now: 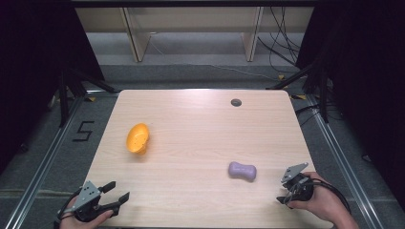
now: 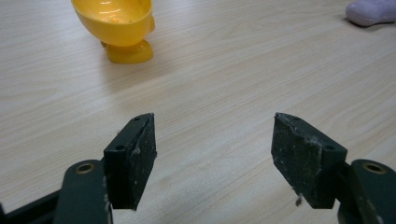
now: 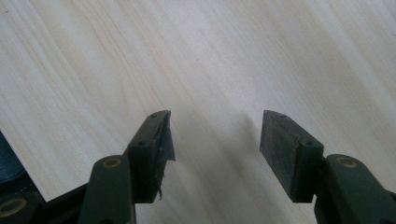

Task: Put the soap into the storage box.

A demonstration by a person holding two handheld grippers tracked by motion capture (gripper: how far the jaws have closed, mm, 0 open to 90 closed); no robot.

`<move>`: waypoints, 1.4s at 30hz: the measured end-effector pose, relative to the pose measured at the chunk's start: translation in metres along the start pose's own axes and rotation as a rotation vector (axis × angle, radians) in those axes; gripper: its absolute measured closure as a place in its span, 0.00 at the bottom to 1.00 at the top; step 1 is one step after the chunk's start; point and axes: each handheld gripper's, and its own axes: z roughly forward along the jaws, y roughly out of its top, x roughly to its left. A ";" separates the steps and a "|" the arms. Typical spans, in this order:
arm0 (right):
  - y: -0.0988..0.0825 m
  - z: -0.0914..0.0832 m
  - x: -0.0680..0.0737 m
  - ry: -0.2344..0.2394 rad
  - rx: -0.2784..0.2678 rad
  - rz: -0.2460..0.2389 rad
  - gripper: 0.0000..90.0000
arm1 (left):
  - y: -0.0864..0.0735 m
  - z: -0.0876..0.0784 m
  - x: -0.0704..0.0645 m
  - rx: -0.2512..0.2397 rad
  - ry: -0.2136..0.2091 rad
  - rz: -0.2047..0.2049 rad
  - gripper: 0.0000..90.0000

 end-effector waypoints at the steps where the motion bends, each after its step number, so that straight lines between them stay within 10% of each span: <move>1: 0.001 -0.002 -0.002 -0.006 0.001 -0.008 0.48 | 0.000 0.000 0.001 0.005 0.001 0.004 0.34; 6: 0.010 -0.006 -0.004 -0.001 0.001 0.003 0.44 | 0.000 0.000 0.001 -0.002 -0.010 -0.001 0.34; 22: 0.089 0.008 -0.029 0.089 0.093 -0.213 0.41 | -0.002 0.000 0.001 0.001 -0.015 -0.023 0.34; 42: 0.134 0.051 -0.027 0.175 0.161 -0.262 0.39 | -0.004 -0.002 0.000 -0.008 -0.014 -0.037 0.34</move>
